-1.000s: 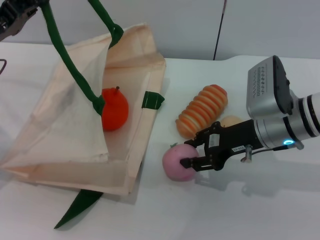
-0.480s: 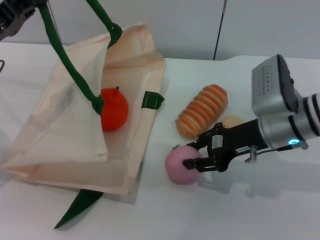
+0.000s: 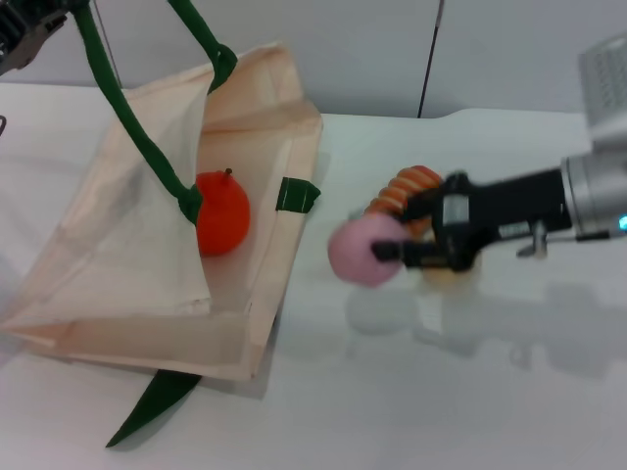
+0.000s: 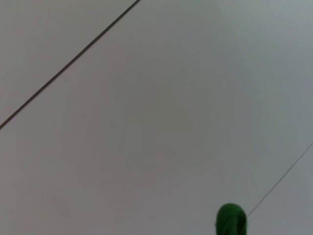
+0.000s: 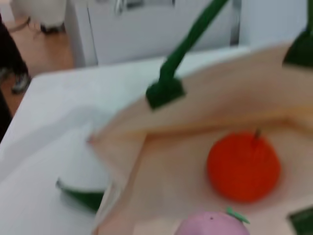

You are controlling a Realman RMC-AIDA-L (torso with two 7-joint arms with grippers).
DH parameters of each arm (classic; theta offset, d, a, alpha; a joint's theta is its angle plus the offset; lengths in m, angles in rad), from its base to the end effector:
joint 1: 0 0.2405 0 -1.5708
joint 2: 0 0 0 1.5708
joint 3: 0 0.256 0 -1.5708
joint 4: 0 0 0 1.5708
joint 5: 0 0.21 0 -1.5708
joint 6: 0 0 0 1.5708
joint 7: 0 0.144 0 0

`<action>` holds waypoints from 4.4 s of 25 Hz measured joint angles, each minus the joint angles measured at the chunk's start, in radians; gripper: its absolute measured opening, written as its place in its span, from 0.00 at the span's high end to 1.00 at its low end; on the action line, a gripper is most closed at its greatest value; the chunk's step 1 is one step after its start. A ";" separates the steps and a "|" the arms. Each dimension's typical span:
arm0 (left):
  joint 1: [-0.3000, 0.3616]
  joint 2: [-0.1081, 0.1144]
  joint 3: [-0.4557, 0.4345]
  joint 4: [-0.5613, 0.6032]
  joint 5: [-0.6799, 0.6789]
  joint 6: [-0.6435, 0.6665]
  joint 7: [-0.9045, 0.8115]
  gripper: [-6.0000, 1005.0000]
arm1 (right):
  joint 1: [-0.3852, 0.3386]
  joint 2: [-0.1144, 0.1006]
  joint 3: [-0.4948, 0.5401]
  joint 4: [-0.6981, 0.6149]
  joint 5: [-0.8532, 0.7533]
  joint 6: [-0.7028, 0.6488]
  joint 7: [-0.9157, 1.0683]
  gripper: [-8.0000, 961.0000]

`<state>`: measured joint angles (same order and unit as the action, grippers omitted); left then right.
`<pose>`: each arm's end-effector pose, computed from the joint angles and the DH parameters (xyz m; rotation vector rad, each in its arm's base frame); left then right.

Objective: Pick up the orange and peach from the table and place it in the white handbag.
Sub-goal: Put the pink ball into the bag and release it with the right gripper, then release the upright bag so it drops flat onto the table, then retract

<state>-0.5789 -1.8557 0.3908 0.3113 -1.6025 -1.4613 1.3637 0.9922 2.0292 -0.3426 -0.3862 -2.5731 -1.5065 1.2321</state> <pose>-0.2926 0.3827 0.1214 -1.8788 -1.2260 -1.4519 0.1818 0.3934 -0.0311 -3.0361 0.2022 0.3839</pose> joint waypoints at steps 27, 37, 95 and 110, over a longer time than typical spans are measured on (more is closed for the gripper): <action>-0.085 -0.013 0.012 -0.026 0.006 -0.017 0.005 0.87 | 0.336 0.014 -0.002 0.419 0.149 0.671 -0.209 0.58; -0.111 -0.020 0.013 -0.026 0.009 -0.028 0.005 0.87 | 0.402 0.019 0.074 0.534 0.144 0.798 -0.323 0.59; -0.066 -0.010 0.015 -0.049 0.010 0.050 0.011 0.87 | 0.222 0.000 0.488 0.661 0.141 0.969 -0.888 0.08; -0.037 -0.024 0.004 -0.052 0.006 0.179 0.087 0.72 | 0.072 -0.002 0.722 0.498 0.150 0.907 -0.881 0.08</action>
<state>-0.6163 -1.8794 0.3949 0.2590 -1.5968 -1.2818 1.4510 1.0644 2.0269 0.3795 0.1116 -2.4236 -0.5993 0.3515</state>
